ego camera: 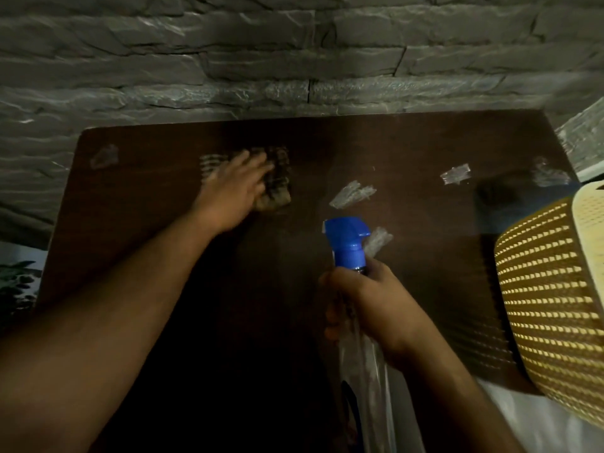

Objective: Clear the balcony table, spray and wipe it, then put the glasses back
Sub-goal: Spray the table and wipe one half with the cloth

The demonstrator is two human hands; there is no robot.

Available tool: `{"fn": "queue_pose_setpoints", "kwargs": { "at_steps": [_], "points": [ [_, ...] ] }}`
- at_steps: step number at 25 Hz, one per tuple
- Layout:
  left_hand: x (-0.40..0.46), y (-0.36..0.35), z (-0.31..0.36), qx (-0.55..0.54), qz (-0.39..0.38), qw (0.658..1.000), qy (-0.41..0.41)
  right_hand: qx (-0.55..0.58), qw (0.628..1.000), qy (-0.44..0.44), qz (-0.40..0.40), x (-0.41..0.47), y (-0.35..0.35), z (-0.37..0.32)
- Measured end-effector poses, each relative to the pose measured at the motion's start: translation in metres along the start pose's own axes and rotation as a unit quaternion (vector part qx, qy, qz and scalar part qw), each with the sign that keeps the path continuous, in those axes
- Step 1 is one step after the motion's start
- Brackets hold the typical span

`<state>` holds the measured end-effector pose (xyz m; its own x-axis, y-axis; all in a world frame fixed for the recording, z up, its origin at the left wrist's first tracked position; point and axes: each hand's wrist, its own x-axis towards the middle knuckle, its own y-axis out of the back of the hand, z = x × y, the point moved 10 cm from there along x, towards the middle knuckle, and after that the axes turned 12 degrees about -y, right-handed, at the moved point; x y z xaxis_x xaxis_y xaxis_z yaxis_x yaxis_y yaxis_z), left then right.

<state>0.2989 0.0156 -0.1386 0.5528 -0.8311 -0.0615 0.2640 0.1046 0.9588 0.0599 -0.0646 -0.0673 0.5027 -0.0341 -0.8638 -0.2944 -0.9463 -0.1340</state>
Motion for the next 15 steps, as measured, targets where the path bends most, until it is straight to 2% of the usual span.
{"fn": "queue_pose_setpoints", "kwargs": {
  "at_steps": [2,3,6,7,8,10,11,13,15],
  "points": [
    [0.021,0.011,-0.005,-0.034,-0.002,0.994,0.106,-0.002,1.000,0.005,0.003,-0.002,0.002,0.000],
    [0.021,0.009,0.016,-0.029,-0.012,0.996,0.085,-0.001,1.000,0.008,0.004,-0.004,0.002,-0.001],
    [-0.052,-0.022,0.076,0.011,-0.026,0.990,-0.135,0.010,1.000,0.007,-0.002,-0.011,0.005,0.002],
    [-0.067,-0.016,0.063,0.018,-0.017,0.988,-0.155,0.017,1.000,-0.001,-0.004,-0.013,0.007,0.007],
    [-0.063,-0.012,0.039,0.019,-0.026,0.992,-0.119,0.020,1.000,-0.003,-0.003,-0.016,0.007,0.010],
    [-0.018,0.010,-0.009,-0.004,-0.002,0.999,0.044,0.010,1.000,0.015,0.003,-0.019,0.001,0.010],
    [0.002,0.011,-0.004,-0.011,-0.007,0.995,0.094,0.012,1.000,0.024,0.011,-0.019,-0.001,0.010],
    [0.011,-0.001,0.048,0.006,-0.026,0.999,0.044,0.012,0.999,0.035,0.019,-0.021,-0.004,0.009],
    [-0.047,-0.035,0.105,0.024,-0.044,0.993,-0.111,0.008,0.999,0.030,0.010,-0.026,-0.007,0.012]
  ]
}}
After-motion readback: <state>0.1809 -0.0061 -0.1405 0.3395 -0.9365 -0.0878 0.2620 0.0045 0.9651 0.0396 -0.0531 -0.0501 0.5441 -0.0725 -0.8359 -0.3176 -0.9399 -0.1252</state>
